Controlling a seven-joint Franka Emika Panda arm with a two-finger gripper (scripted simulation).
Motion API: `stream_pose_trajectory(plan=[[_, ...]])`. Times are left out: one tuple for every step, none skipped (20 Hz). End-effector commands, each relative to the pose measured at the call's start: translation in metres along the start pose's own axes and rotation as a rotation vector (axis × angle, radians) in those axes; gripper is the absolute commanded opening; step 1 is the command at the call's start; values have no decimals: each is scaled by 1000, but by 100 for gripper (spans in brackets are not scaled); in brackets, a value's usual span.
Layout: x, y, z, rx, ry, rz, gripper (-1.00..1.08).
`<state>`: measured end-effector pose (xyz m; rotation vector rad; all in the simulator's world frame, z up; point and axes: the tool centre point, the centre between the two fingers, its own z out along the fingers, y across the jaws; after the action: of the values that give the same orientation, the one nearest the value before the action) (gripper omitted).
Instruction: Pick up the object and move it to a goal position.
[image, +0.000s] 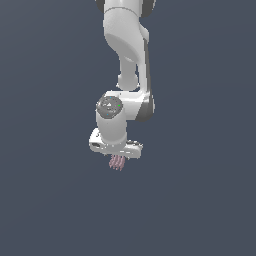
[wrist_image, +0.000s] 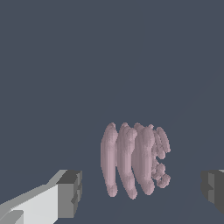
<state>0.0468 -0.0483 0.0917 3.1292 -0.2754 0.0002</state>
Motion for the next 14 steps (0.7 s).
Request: stream_pose_trajectory(plan=[[1, 0, 2, 0, 0, 3, 100], [0, 0, 1, 0, -1, 1, 100], [0, 0, 2, 0, -1, 1, 100], [0, 0, 3, 0, -1, 1, 100], [0, 0, 5, 0, -1, 1, 100], [0, 0, 7, 0, -1, 1, 100], [0, 0, 10, 0, -1, 1, 100], [0, 0, 14, 0, 0, 2, 100], [0, 0, 19, 0, 0, 2, 100], [0, 0, 25, 0, 0, 2, 100], [0, 0, 31, 0, 0, 2, 100], [-1, 0, 36, 0, 0, 3, 100], [-1, 0, 41, 0, 0, 3, 100], [-1, 0, 45, 0, 0, 3, 100]])
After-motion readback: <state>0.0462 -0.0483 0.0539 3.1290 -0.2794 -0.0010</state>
